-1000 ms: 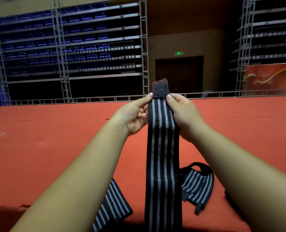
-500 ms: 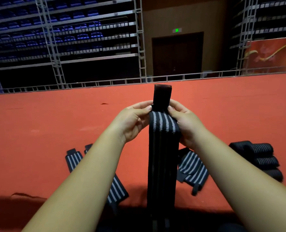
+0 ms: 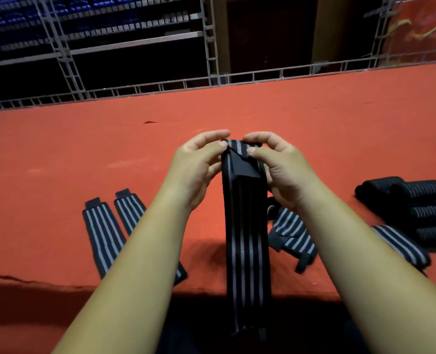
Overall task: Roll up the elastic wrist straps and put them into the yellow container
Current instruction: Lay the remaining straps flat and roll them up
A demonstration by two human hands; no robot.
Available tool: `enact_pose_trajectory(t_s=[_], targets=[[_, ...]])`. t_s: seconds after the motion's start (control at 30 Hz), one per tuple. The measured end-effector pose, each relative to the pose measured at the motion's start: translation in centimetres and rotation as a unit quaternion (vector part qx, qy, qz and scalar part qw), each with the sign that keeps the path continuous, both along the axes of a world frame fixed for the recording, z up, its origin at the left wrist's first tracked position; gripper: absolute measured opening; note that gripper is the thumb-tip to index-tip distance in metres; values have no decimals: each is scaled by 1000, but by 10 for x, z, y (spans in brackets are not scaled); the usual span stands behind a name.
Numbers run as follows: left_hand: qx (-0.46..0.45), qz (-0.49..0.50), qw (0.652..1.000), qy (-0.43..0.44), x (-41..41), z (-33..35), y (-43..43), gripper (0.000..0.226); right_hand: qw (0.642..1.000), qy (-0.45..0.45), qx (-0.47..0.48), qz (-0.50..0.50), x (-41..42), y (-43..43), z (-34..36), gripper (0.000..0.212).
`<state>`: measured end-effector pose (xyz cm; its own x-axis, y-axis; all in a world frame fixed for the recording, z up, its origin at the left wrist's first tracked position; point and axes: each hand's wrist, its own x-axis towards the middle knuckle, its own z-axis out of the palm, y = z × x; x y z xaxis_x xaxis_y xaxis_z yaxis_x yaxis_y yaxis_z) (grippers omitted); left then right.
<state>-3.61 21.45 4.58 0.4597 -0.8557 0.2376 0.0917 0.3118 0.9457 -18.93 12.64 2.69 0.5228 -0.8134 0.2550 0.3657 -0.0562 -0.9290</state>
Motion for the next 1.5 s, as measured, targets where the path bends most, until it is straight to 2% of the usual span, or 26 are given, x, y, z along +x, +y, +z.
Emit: enact_pose_trajectory(t_s=[0.07,0.17,0.3,0.47,0.67,0.8,0.93,1.03,1.1,1.17,1.23,1.37,1.5], targets=[[9,-3,1000,18,0,-12,-4,22,1000,1,-25,-8,3,-6,-11,32],[39,-18,999,-21,0,-32,-9,20,999,-16,-24,-17,8,-15,-28,41],[49,-11,997,-66,1,-57,-17,19,998,-26,-30,-39,11,-23,-51,37],[41,22,997,-63,6,-82,-35,18,999,-26,-12,-36,17,-30,-77,32],[33,43,999,-3,15,-91,-53,16,984,163,-67,13,18,-41,-94,23],[56,14,998,-7,22,-99,-56,16,979,185,-79,-19,20,-43,-99,16],[119,-26,990,-71,29,-110,-53,16,977,193,-65,-64,18,-49,-105,14],[112,-14,992,-64,25,-115,-54,12,975,204,-62,-65,17,-47,-107,16],[100,12,993,-60,22,-119,-58,13,972,217,-56,-67,17,-46,-109,22],[89,41,993,-61,20,-123,-62,20,962,262,-37,-73,19,-46,-111,41],[85,70,992,-68,20,-129,-65,27,960,275,23,-40,21,-47,-112,59],[75,74,992,-73,22,-139,-67,27,965,159,183,101,14,-44,-103,74],[68,50,994,-70,25,-143,-64,26,954,104,246,134,3,-51,-100,94]])
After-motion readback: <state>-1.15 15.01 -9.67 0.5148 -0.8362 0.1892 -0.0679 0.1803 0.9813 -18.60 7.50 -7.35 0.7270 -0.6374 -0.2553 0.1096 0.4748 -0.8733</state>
